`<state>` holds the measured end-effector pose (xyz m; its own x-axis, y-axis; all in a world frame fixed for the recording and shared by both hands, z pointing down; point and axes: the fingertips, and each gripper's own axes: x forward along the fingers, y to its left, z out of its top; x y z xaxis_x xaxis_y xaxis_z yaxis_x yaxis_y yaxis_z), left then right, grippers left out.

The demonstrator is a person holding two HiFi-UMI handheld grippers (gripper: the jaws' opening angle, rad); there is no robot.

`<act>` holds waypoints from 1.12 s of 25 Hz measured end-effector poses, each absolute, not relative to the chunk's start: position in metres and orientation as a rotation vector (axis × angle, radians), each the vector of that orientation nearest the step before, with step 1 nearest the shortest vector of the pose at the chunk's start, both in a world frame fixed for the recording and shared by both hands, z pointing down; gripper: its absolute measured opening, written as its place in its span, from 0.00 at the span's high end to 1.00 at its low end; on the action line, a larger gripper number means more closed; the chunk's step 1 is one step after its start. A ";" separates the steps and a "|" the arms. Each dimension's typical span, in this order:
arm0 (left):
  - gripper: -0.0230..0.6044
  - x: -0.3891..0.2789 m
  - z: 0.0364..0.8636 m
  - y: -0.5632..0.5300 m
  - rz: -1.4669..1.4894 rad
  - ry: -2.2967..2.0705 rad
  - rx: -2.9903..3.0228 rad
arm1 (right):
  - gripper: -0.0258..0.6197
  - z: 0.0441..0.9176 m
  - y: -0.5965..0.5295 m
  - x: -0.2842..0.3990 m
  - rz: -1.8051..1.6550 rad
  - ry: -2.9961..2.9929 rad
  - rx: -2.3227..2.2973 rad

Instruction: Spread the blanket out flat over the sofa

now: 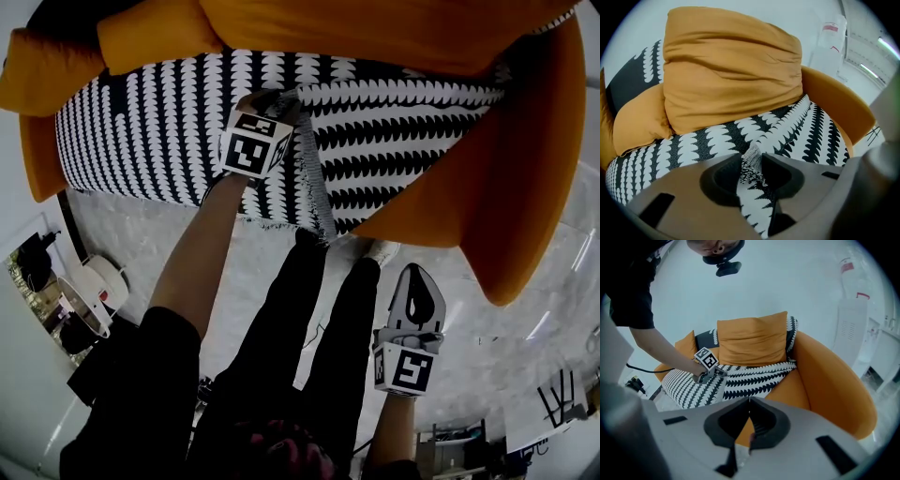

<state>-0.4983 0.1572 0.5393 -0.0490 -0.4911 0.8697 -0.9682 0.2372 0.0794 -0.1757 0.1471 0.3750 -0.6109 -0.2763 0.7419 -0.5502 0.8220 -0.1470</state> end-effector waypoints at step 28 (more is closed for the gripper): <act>0.91 -0.429 0.463 0.127 0.768 -1.740 1.540 | 0.93 0.340 0.132 -0.111 0.477 -2.315 0.829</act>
<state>-0.4292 0.1266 0.4628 -0.0680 -0.5905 0.8042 -0.9921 0.1256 0.0083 -0.1113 0.1318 0.3395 -0.6062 -0.4382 0.6637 -0.6650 0.7371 -0.1207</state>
